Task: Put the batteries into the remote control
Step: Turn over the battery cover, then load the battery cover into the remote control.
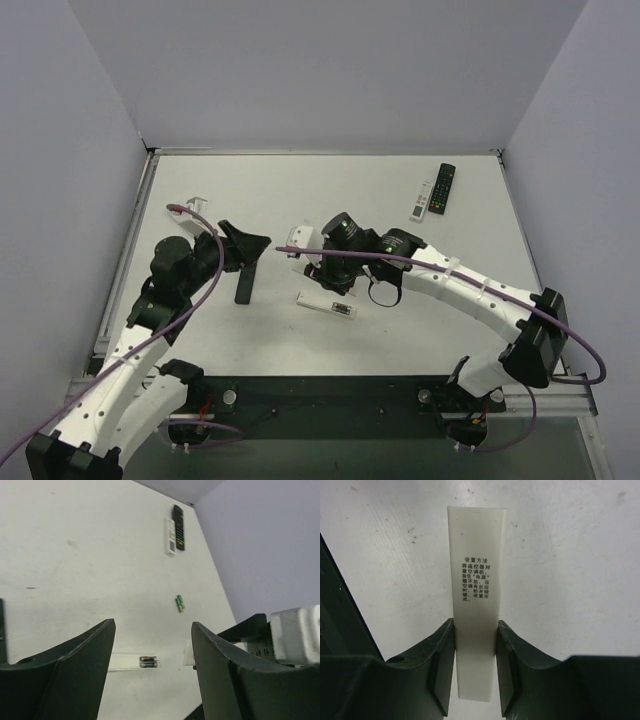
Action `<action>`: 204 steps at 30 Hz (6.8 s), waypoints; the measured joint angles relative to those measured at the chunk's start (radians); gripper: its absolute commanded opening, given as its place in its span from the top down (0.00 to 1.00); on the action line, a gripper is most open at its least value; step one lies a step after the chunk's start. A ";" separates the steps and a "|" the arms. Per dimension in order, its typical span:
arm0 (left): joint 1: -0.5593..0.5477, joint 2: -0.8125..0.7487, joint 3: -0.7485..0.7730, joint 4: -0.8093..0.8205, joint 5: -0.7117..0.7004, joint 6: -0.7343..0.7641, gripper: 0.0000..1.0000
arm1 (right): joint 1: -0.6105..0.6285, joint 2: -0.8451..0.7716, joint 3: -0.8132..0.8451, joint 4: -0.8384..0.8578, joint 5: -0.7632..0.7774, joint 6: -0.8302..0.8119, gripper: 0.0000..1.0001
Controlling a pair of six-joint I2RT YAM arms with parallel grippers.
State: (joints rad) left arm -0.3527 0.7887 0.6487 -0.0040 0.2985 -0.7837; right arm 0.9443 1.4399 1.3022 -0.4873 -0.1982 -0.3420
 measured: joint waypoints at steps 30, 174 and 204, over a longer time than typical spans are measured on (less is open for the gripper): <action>0.021 -0.292 -0.183 -0.273 -0.586 0.450 0.26 | 0.026 0.396 -0.061 0.031 0.053 0.028 0.86; 0.023 -0.215 -0.187 -0.215 -0.386 0.454 0.26 | -0.008 0.441 0.003 -0.043 -0.017 -0.128 0.76; 0.021 -0.192 -0.187 -0.209 -0.345 0.455 0.26 | -0.008 0.466 0.042 -0.099 0.019 -0.138 0.55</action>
State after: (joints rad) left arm -0.3321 0.5968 0.4622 -0.2127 -0.0467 -0.3290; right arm 0.9367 1.9057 1.3445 -0.5865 -0.1791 -0.4805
